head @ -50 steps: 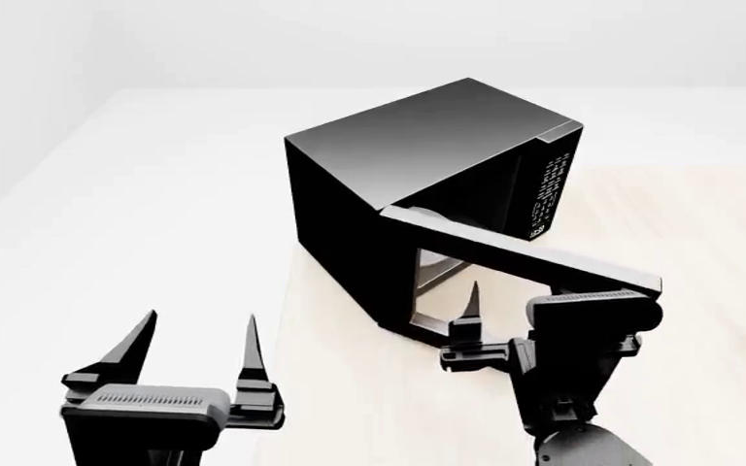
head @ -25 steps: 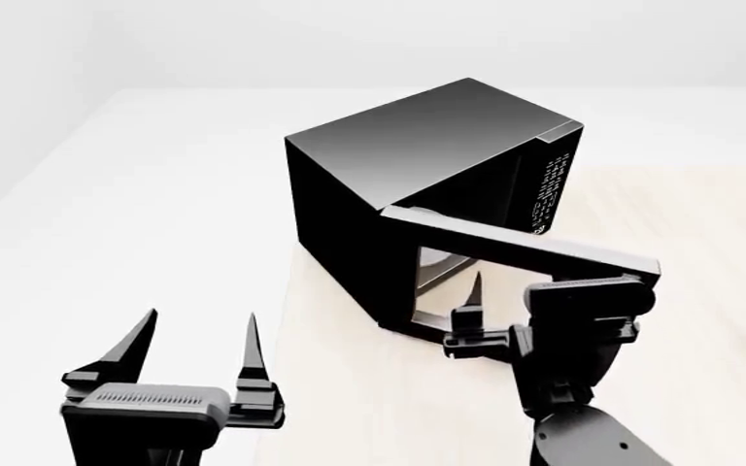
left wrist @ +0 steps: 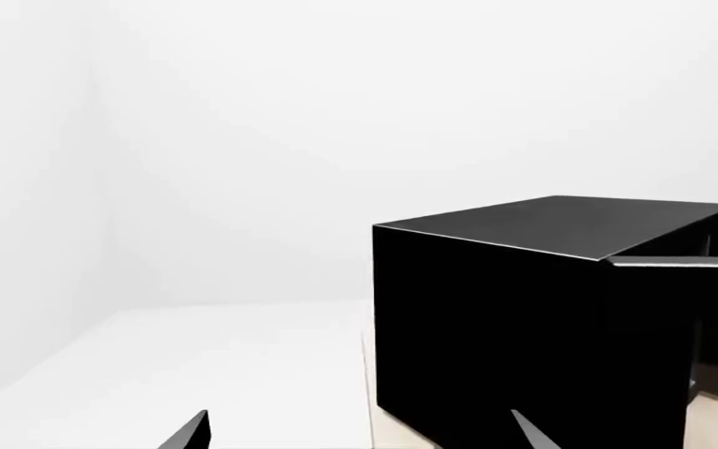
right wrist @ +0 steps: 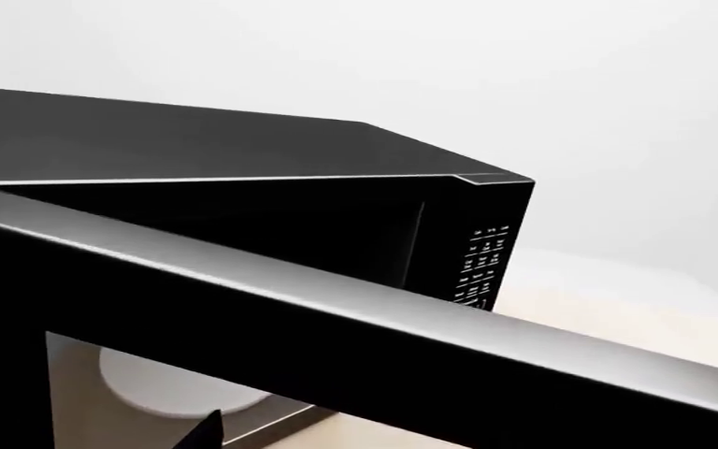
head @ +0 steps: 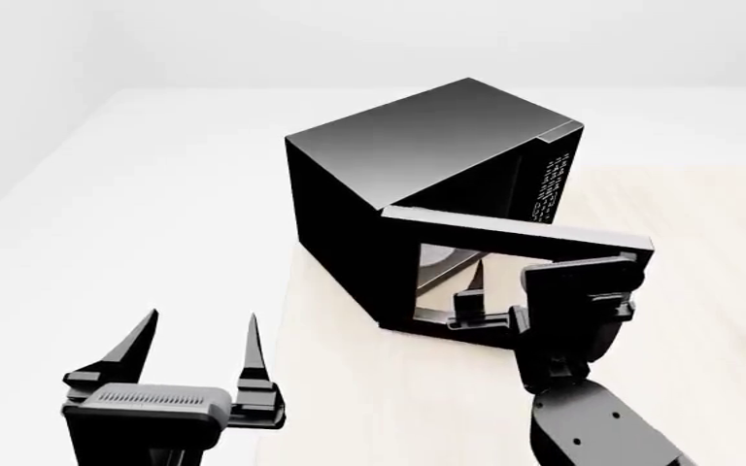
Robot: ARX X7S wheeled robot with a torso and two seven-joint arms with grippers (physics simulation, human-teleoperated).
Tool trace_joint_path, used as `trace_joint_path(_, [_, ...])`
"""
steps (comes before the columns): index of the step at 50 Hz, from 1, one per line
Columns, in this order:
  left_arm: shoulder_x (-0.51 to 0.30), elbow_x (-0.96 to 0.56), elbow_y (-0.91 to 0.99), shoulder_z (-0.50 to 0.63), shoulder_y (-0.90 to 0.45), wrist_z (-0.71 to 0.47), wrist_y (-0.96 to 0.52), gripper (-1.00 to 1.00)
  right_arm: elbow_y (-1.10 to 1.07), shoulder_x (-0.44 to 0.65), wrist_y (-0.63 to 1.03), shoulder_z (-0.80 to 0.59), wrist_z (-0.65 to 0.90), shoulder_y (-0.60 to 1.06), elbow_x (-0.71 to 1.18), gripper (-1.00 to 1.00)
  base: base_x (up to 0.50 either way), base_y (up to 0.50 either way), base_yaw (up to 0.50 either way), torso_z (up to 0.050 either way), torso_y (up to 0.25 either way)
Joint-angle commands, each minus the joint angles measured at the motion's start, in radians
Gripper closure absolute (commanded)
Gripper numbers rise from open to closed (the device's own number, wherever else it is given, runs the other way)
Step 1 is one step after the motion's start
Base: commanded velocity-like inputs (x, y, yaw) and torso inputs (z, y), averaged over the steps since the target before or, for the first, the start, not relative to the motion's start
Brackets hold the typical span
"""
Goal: Close the microwave.
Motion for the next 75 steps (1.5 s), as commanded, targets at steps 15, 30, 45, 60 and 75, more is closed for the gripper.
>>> trace_joint_path(15, [-0.003,-0.006,-0.007,0.004,-0.005,-0.004,0.002,-1.00,0.212,-0.017,-0.012,-0.021,-0.107,0.023,0.107,-1.00,0.00,0.00,0.00,-0.001,0.000])
trace_joint_path(30, [-0.009,-0.009,0.005,0.006,-0.001,-0.012,-0.004,-1.00,0.300,-0.019,-0.032,-0.052,-0.142,0.070,0.066,-1.00,0.00,0.00,0.00,-0.002,0.000])
trace_joint_path(45, [-0.008,-0.007,-0.015,0.011,-0.009,-0.011,0.007,-1.00,0.375,-0.018,-0.060,-0.048,-0.224,0.114,0.088,-1.00,0.00,0.00,0.00,-0.001,0.000])
trace_joint_path(60, [-0.012,-0.009,-0.015,0.010,-0.008,-0.016,0.008,-1.00,0.451,-0.039,-0.088,-0.016,-0.285,0.169,0.132,-1.00,0.00,0.00,0.00,0.000,0.000])
trace_joint_path(75, [-0.016,-0.014,-0.011,0.009,-0.006,-0.021,0.007,-1.00,0.535,-0.063,-0.096,0.002,-0.306,0.230,0.146,-1.00,0.00,0.00,0.00,0.000,0.000])
